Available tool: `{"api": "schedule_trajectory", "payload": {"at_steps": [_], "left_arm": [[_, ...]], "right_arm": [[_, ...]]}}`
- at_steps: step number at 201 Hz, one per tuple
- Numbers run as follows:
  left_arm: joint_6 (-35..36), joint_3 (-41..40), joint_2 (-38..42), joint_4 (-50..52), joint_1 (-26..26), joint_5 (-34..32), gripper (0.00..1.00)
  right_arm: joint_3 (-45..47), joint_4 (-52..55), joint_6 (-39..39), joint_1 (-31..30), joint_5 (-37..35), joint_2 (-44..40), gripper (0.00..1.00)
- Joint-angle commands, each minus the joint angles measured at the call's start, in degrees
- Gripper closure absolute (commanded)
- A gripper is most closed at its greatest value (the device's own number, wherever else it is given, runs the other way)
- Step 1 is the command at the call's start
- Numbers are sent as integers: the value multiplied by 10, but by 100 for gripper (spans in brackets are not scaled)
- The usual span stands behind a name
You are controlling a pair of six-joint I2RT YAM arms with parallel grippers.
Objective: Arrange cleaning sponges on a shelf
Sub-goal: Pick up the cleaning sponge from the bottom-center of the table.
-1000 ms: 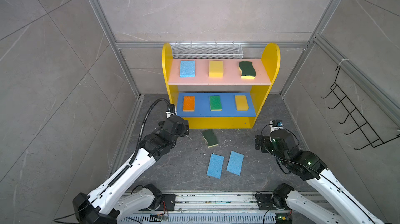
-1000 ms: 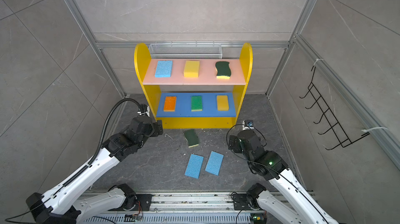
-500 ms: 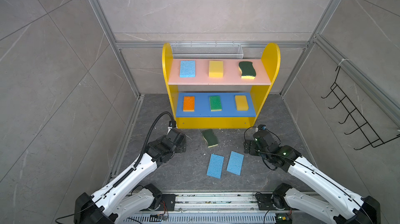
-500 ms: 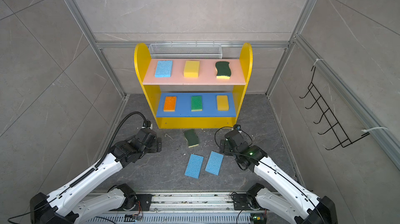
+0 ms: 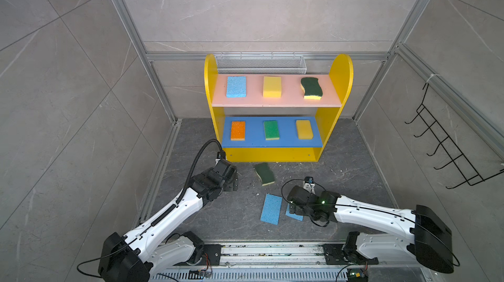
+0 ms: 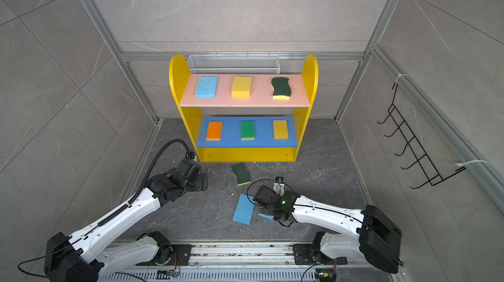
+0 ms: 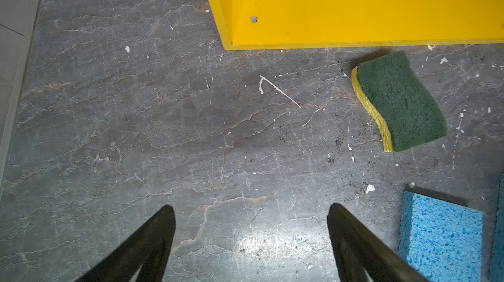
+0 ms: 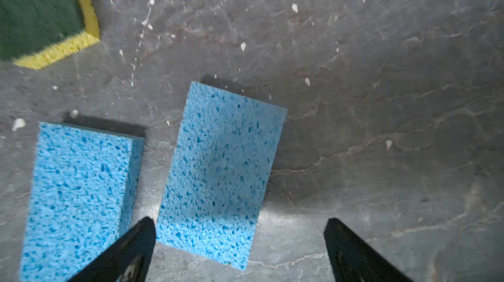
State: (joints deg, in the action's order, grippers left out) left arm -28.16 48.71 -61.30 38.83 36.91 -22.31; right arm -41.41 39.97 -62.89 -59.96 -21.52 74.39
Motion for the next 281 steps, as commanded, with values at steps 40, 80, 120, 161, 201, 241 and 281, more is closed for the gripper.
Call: {"api": "schedule_trajectory", "payload": {"at_steps": [40,80,120,161,201,241,281], "left_arm": [[-9,-13,50,-4,-9,3,9],[-6,-16,46,-5,-13,6,9],[-5,-20,53,-7,-18,6,9],[-5,-25,58,-5,-21,6,9],[-9,-28,66,-4,-22,5,9],[-19,-40,77,-8,-21,12,9],[-31,-43,90,-4,-22,18,9]], "right_arm": [[4,-28,-84,-20,11,38,0],[-4,-40,-95,-20,25,76,0],[8,-53,-116,-20,36,98,1],[8,-89,-87,-22,45,121,1],[4,-87,-78,-29,50,145,1],[69,-135,-74,-30,34,104,9],[98,-182,-29,-30,33,68,16]]}}
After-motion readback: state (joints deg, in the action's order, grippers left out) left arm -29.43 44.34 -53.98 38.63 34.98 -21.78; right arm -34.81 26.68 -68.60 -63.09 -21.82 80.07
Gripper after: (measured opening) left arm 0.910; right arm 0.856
